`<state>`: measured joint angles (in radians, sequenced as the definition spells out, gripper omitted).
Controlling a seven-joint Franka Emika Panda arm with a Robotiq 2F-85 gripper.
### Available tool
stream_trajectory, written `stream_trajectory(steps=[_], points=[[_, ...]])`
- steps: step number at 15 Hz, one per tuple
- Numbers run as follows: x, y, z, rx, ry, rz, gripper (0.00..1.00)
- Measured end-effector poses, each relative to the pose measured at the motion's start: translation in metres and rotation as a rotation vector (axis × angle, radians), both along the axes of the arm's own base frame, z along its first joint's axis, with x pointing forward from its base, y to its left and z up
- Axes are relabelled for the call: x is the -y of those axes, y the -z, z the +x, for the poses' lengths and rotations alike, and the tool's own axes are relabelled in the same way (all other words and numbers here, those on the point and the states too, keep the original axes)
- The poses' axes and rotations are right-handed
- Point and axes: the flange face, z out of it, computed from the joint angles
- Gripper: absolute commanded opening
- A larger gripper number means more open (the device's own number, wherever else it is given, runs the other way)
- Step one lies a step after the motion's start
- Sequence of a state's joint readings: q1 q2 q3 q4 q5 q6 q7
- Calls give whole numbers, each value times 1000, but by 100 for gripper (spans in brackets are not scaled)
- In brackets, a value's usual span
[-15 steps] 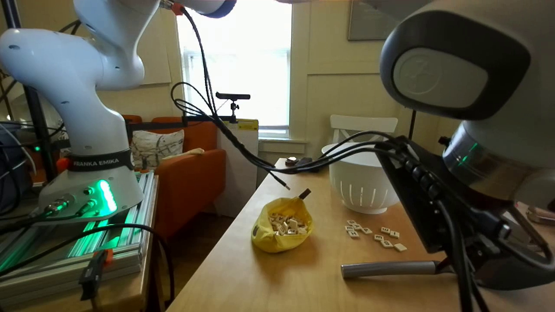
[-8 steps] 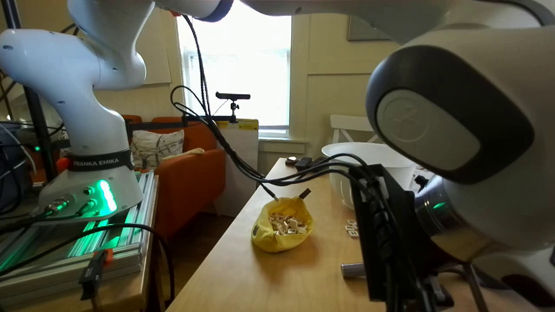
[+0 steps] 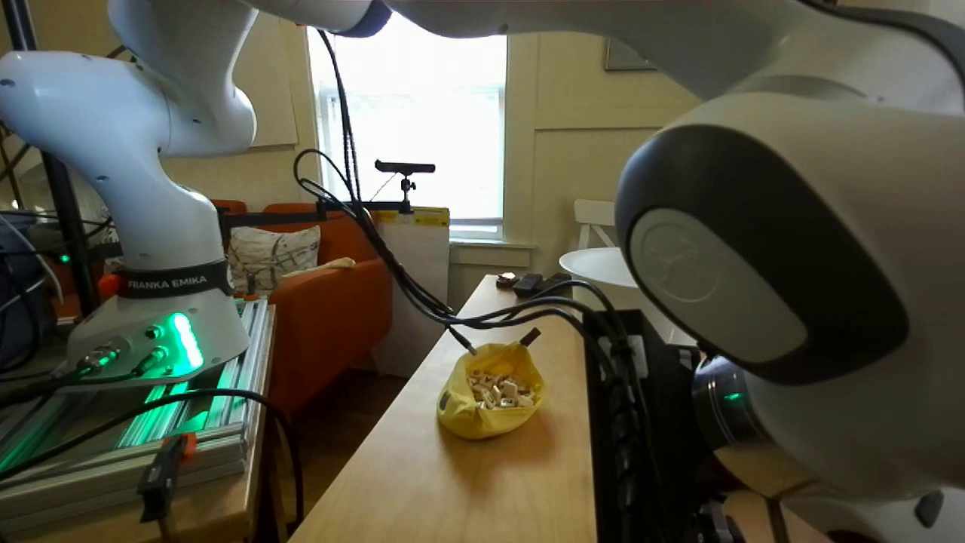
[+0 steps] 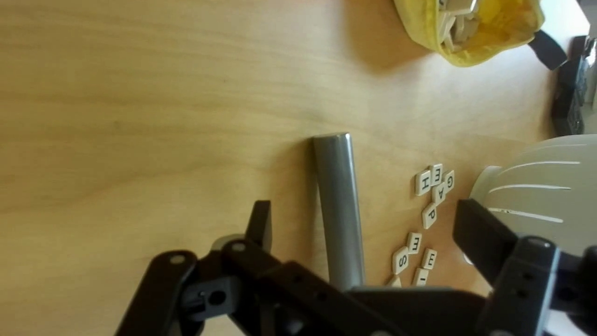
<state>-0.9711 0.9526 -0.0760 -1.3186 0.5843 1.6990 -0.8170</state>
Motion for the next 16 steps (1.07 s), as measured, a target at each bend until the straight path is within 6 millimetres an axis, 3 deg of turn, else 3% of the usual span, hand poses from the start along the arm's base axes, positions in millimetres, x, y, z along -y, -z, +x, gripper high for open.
stream_trajectory(steps=[12,16], points=[[-27,26,17,71,-19,-54,99],[-36,26,19,87,-32,-59,69]])
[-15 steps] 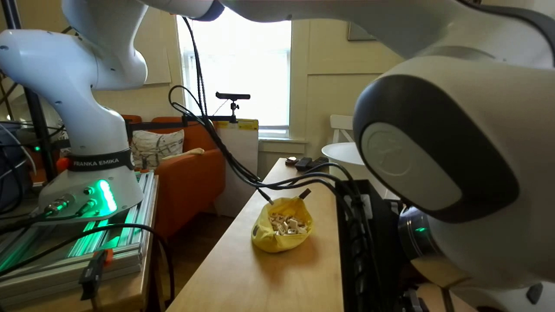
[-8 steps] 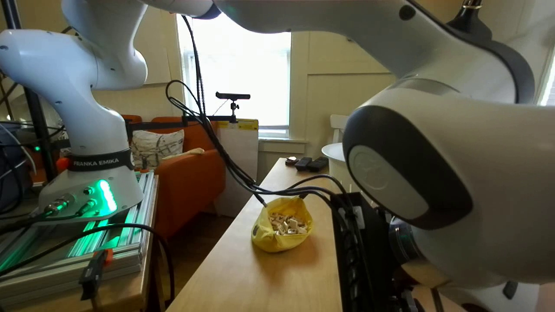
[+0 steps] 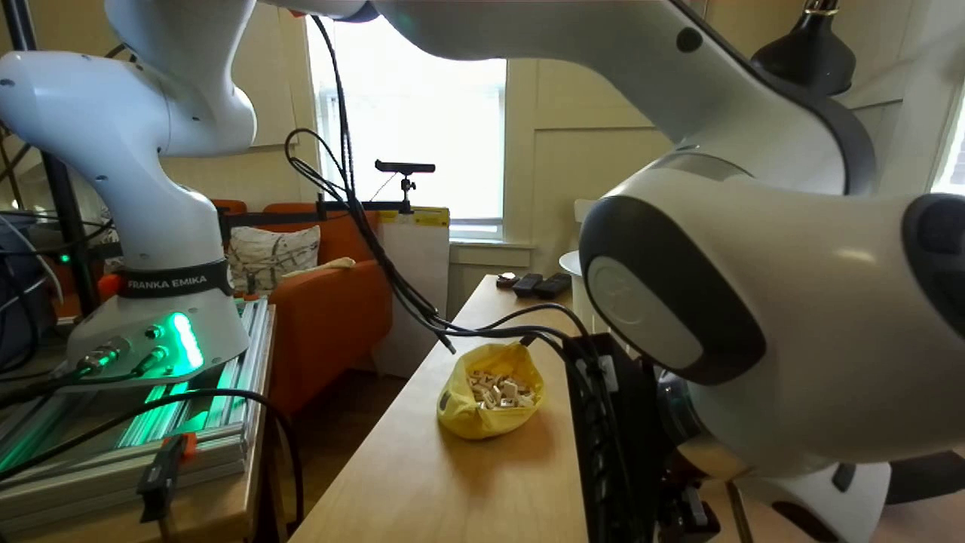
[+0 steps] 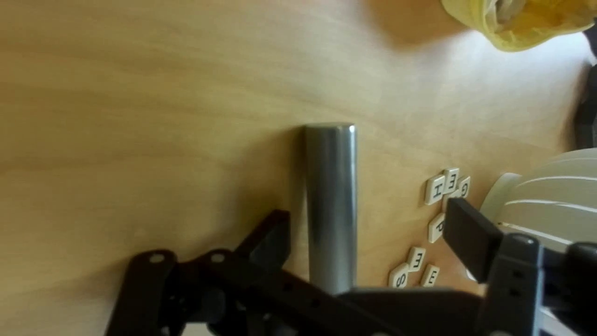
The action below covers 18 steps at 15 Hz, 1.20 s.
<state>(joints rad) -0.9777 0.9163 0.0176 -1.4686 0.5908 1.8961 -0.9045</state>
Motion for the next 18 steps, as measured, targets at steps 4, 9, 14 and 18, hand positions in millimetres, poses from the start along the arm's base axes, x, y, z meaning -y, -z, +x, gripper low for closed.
stream_trajectory(steps=[4,9,14,18], points=[[-8,-1,1,11,-14,3,66],[-10,-7,1,24,-14,-1,56],[-8,-11,3,38,0,-4,43],[-8,-11,4,42,5,-10,42]])
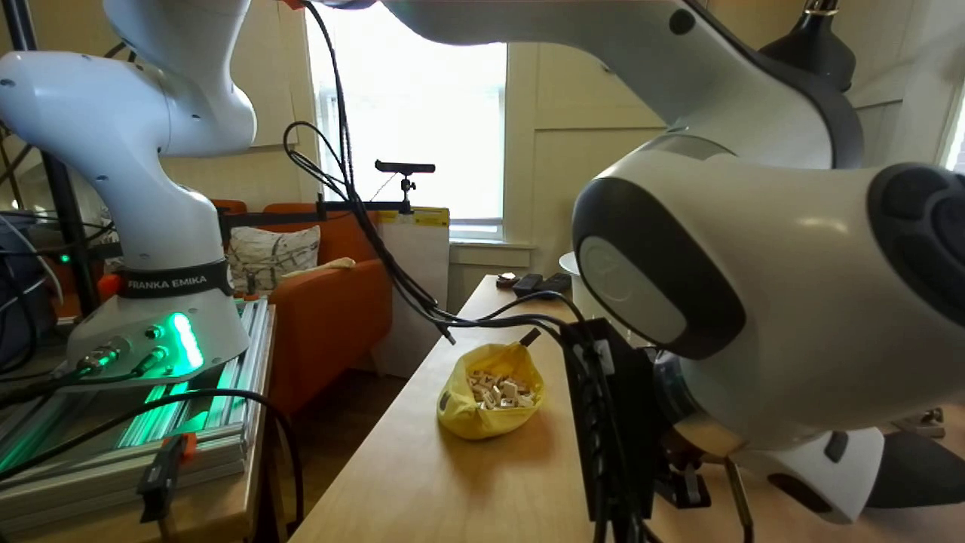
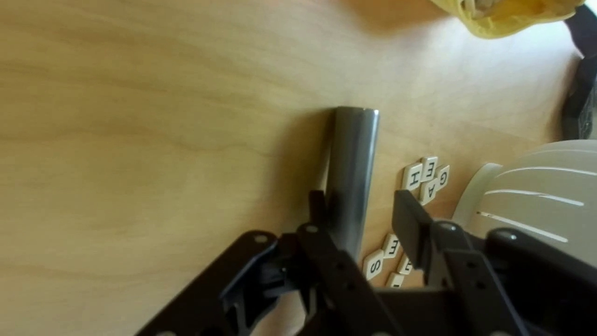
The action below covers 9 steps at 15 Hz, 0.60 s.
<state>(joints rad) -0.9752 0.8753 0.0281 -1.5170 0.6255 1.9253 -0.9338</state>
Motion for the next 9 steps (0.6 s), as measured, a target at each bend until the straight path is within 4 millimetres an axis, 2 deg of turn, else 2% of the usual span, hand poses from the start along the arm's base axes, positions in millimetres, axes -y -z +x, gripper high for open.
stream_trajectory(steps=[5,6,8,9], points=[[-3,6,-3,-7,6,-9,42],[-3,7,-4,-8,8,-12,37],[-5,7,-4,-8,6,-16,13],[-6,7,-4,-8,4,-18,11]])
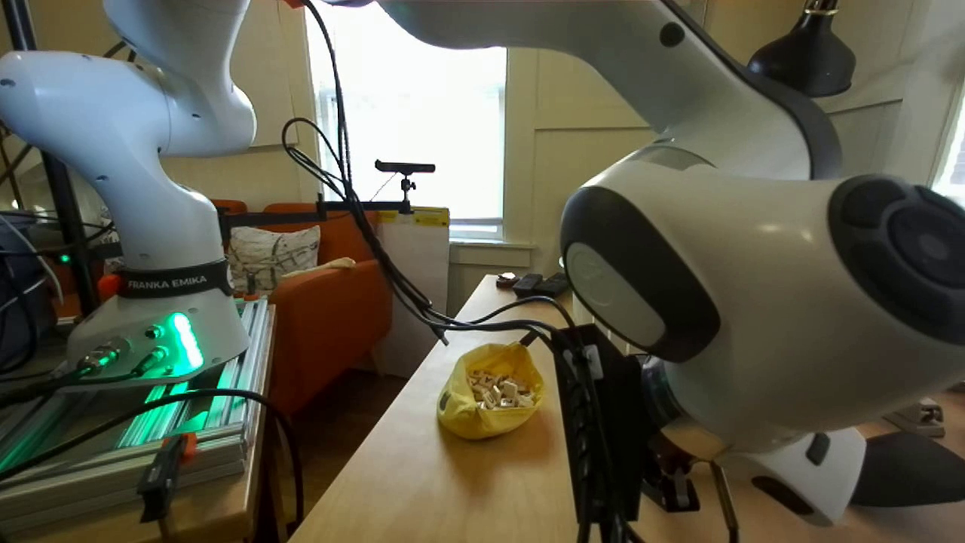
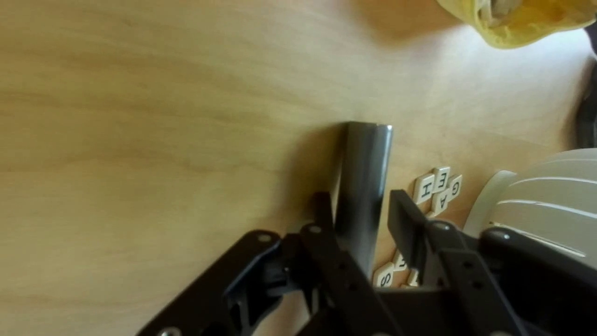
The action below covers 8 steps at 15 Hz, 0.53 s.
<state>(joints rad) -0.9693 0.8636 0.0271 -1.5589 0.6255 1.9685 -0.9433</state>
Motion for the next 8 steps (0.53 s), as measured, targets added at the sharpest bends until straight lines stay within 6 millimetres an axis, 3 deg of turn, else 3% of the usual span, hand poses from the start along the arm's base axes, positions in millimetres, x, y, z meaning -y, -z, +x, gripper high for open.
stream_trajectory(steps=[2,8], points=[[-5,0,-1,-1,-6,1,4],[-15,-3,-3,-3,-16,7,6]])
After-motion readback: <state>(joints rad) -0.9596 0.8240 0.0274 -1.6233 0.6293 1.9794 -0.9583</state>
